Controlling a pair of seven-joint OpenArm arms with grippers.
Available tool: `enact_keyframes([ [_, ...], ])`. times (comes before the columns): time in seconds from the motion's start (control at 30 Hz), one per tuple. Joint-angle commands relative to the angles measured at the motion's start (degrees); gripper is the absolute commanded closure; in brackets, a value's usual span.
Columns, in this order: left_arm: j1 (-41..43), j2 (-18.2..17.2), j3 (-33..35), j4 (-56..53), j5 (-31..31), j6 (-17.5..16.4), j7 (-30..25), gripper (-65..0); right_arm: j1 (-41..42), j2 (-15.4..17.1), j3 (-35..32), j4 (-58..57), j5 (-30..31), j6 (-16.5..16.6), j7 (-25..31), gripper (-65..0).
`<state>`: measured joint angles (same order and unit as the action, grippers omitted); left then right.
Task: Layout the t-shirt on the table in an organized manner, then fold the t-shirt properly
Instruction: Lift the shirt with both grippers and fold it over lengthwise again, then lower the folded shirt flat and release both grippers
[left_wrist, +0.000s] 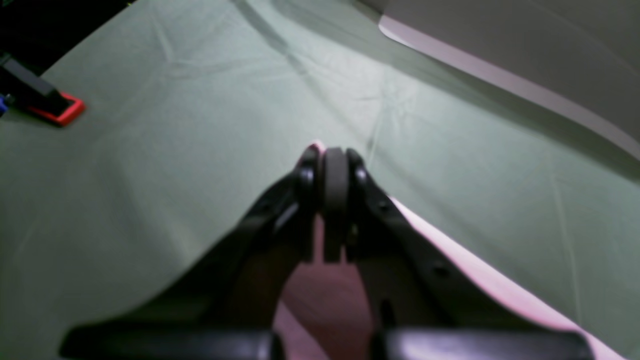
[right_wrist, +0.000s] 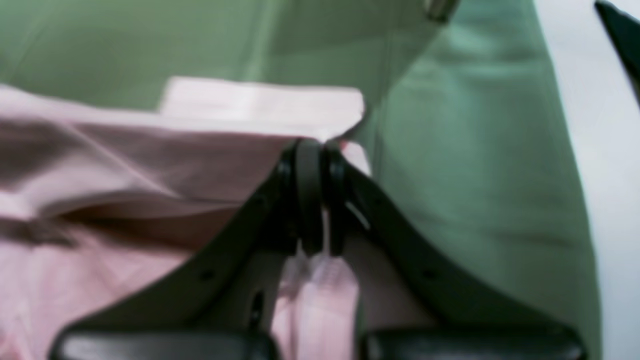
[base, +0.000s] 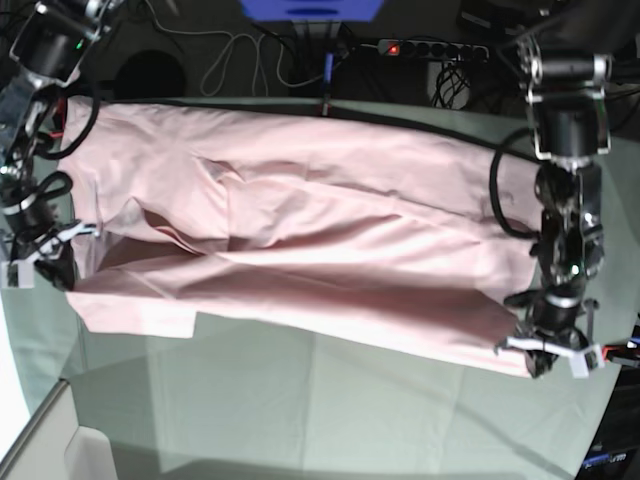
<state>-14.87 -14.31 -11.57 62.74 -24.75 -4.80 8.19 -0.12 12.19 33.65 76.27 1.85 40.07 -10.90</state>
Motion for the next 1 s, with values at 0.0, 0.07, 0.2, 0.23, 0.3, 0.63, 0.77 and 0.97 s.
enact_keyframes([
  [0.0, -0.1, -0.9, -1.2, 2.6, -0.2, -0.3, -1.6, -0.4, -0.6, 0.8, 0.4, 1.4, 0.7, -0.1, 1.4, 0.0],
  [0.07, 1.8, -0.9, -3.6, 5.1, -0.2, -0.3, -0.6, -0.4, -2.1, -0.1, 0.2, 1.8, 1.0, -0.1, 1.5, 0.0],
  [0.2, 5.0, -0.3, -9.1, 9.7, -0.3, -0.4, 5.9, -0.4, -4.1, -0.4, 0.6, 1.7, 1.1, -0.1, 1.5, 0.0],
  [0.23, 5.7, -0.3, -10.0, 10.5, -0.3, -0.4, 6.5, -0.4, -4.7, -0.5, 0.6, 1.8, 1.1, -0.1, 1.5, 0.0],
  [0.3, 7.5, 0.5, -11.2, 11.8, -0.3, -0.4, 6.7, -0.4, -5.6, -1.0, 0.7, 1.8, 1.1, -0.1, 1.6, 0.0],
  [0.63, 14.8, 0.9, -14.0, 16.7, -0.3, -0.4, 7.0, -0.4, -10.0, -4.1, 7.2, 6.4, 0.8, -0.1, 1.5, 0.0],
  [0.77, 18.0, 2.1, -14.1, 17.6, -0.3, -0.4, 6.7, -0.4, -13.0, -4.7, 7.4, 6.4, 1.0, -0.1, 1.6, 0.0],
  [0.97, 21.2, 2.0, -14.1, 17.6, -0.3, -0.5, 6.6, -0.4, -16.3, -6.3, 7.4, 6.4, 1.0, -0.1, 1.6, 0.0],
])
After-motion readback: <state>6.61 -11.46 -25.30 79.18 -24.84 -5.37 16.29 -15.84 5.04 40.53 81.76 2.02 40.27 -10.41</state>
